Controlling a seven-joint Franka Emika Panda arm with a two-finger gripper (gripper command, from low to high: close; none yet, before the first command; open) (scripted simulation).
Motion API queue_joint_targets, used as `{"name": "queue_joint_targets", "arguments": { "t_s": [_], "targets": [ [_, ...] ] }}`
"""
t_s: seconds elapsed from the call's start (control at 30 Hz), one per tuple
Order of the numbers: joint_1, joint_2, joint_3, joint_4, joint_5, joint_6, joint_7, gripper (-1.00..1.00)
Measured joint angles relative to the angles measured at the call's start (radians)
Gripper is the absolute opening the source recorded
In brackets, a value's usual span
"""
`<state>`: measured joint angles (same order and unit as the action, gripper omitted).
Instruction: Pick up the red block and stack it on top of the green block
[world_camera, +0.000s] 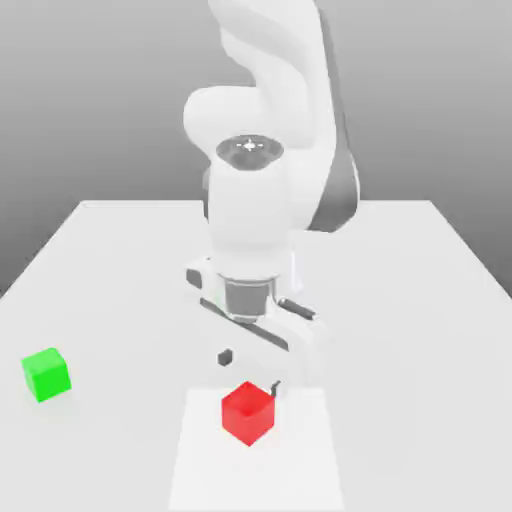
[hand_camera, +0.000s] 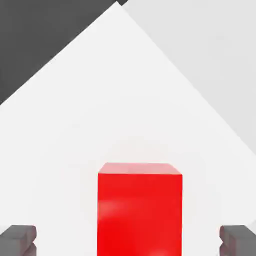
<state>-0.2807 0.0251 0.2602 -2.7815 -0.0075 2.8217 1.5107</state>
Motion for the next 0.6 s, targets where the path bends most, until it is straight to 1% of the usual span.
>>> {"name": "queue_joint_targets", "arguments": {
  "t_s": [0.2, 0.3, 0.5, 0.53, 0.6],
  "targets": [
    [-0.001, 0.066, -0.017, 0.016, -0.044, 0.055, 0.035, 0.0],
    [0.011, 0.108, -0.038, 0.02, -0.084, 0.089, 0.064, 0.0],
    [0.068, 0.204, -0.12, 0.022, -0.183, 0.168, 0.132, 0.0],
    [0.081, 0.218, -0.137, 0.021, -0.196, 0.18, 0.141, -1.0],
    [0.081, 0.218, -0.137, 0.021, -0.196, 0.181, 0.141, -1.0]
  ]
}}
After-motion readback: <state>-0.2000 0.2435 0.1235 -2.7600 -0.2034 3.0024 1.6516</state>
